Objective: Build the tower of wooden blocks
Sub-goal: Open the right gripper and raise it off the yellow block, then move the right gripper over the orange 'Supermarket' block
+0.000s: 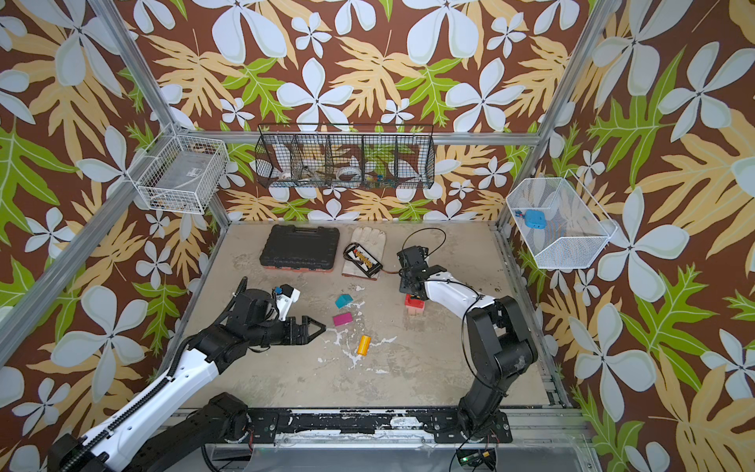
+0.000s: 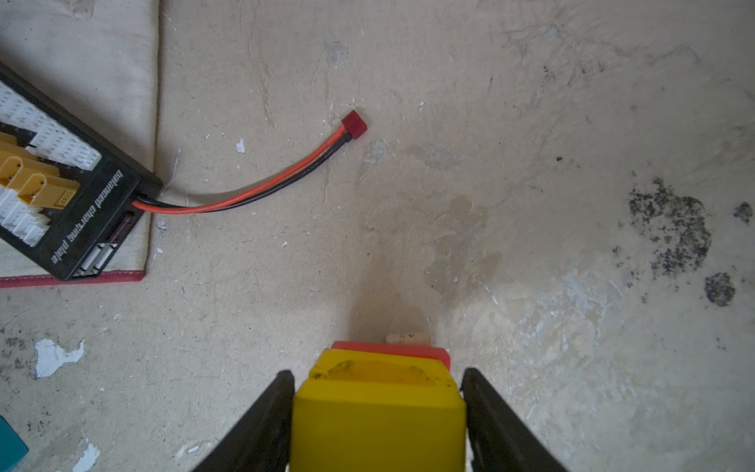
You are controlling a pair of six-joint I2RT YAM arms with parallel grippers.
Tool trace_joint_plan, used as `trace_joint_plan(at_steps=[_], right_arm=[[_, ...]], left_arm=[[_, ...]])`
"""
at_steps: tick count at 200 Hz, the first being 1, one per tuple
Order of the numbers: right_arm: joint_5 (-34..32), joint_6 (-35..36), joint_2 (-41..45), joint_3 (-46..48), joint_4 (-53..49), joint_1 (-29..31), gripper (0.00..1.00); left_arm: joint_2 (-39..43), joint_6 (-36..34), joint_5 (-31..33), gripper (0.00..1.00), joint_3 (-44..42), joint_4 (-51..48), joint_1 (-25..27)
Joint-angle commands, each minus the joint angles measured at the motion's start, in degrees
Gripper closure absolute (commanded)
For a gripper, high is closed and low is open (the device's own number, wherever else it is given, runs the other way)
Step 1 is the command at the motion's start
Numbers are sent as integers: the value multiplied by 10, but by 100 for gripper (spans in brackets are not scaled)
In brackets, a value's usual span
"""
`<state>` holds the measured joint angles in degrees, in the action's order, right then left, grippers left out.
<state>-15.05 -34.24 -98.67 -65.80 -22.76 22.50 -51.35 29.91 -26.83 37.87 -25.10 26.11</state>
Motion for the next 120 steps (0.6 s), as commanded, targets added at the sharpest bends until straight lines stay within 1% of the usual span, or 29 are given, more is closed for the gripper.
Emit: trace_joint_plan(at_steps=[1,40,57,76,92,102,120], right_arm=[[-7,-3,3,-3,-11,1,35],[-9,-3,25,0,-15,1,28],[-27,-4,60,5,-24,8,24],[-41,-10,117,11,-43,33,20],[-48,-17,174,16,-57,76,15],[-53,-20,208,21,-63,119,11],[-68,-35,246,28,-77,202,9]], left_arm=[[1,-4,2,0,0,9,2],[1,-3,2,0,0,10,2],[2,-2,1,0,0,9,2],[3,-3,4,0,0,10,2],[-1,-3,5,0,0,10,2],[-3,-4,5,0,1,9,2],[-3,-3,7,0,1,9,2]])
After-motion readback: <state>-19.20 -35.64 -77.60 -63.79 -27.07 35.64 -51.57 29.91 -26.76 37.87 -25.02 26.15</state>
